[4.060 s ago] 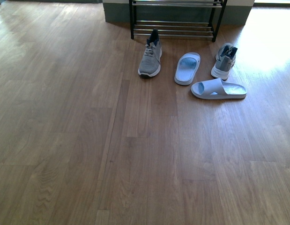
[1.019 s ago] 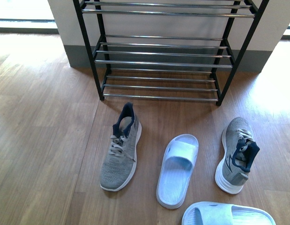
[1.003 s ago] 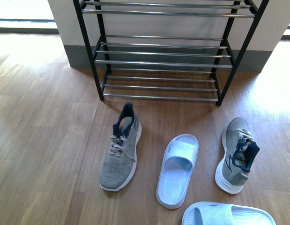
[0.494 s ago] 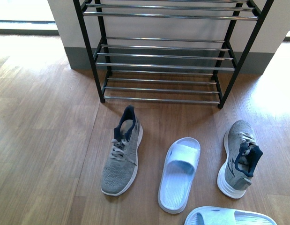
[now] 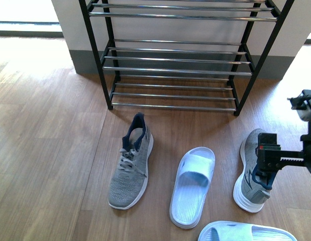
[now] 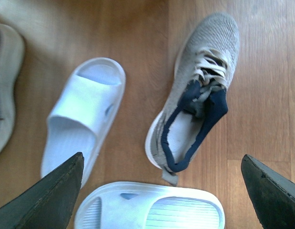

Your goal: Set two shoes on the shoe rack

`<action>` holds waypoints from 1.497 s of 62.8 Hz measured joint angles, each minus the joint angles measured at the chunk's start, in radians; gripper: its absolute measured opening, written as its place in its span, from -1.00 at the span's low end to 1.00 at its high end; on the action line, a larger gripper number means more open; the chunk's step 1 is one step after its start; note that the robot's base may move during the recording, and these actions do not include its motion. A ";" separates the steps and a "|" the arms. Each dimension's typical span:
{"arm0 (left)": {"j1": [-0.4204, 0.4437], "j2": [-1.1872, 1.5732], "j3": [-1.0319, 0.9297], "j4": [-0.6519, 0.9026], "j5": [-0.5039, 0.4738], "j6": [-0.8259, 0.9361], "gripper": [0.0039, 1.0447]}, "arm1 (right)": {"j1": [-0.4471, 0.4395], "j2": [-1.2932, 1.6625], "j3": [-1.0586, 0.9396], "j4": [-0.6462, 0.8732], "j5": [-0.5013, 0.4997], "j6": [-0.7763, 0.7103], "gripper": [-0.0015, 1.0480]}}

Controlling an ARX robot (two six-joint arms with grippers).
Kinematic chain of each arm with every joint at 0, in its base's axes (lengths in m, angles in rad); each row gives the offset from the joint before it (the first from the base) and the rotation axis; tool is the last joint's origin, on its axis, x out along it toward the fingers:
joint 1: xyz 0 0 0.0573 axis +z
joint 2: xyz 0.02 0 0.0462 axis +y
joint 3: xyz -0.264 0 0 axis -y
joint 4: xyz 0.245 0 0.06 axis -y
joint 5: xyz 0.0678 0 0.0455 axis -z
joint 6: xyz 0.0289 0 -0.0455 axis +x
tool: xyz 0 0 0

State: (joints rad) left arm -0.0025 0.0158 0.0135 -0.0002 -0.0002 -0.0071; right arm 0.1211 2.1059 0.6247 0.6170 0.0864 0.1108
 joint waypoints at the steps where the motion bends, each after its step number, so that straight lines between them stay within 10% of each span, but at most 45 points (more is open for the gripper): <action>1: 0.000 0.000 0.000 0.000 0.000 0.000 0.83 | -0.006 0.032 0.019 -0.002 0.007 0.000 0.82; 41: 0.000 0.000 0.000 0.000 0.000 0.000 0.83 | -0.097 0.483 0.401 -0.115 0.072 -0.018 0.82; 94: 0.000 0.000 0.000 0.000 0.000 0.000 0.83 | -0.108 0.506 0.394 -0.111 -0.017 0.031 0.82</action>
State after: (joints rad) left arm -0.0025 0.0158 0.0135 -0.0002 0.0002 -0.0074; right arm 0.0132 2.6118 1.0191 0.5060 0.0692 0.1417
